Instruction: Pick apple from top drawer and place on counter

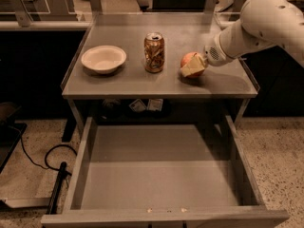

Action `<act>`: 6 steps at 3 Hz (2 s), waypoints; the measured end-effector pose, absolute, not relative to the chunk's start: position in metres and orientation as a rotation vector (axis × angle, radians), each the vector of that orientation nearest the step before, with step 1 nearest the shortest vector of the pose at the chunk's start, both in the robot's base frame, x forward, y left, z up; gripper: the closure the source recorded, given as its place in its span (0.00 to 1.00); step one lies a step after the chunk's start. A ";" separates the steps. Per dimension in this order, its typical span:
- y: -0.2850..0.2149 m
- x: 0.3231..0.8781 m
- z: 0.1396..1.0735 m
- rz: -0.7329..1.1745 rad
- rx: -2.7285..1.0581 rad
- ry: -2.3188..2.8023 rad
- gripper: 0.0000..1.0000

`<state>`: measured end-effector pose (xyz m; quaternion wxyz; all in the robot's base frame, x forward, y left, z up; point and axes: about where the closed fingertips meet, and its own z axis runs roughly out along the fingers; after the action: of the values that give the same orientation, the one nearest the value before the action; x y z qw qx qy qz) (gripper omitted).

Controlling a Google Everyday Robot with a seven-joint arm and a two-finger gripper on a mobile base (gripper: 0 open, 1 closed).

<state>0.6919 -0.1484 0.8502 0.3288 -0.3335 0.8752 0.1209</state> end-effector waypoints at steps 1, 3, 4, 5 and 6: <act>-0.158 0.695 0.840 0.324 -0.882 2.296 1.00; -0.160 0.695 0.838 0.325 -0.884 2.296 0.64; -0.160 0.695 0.838 0.325 -0.884 2.296 0.39; -0.160 0.695 0.838 0.325 -0.884 2.296 0.18; -0.160 0.695 0.837 0.326 -0.884 2.297 0.00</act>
Offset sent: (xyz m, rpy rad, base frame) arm 0.0026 -0.0092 -0.0100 0.0001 0.0082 0.0070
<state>0.6951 -0.1596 0.8374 0.3236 -0.3371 0.8753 0.1241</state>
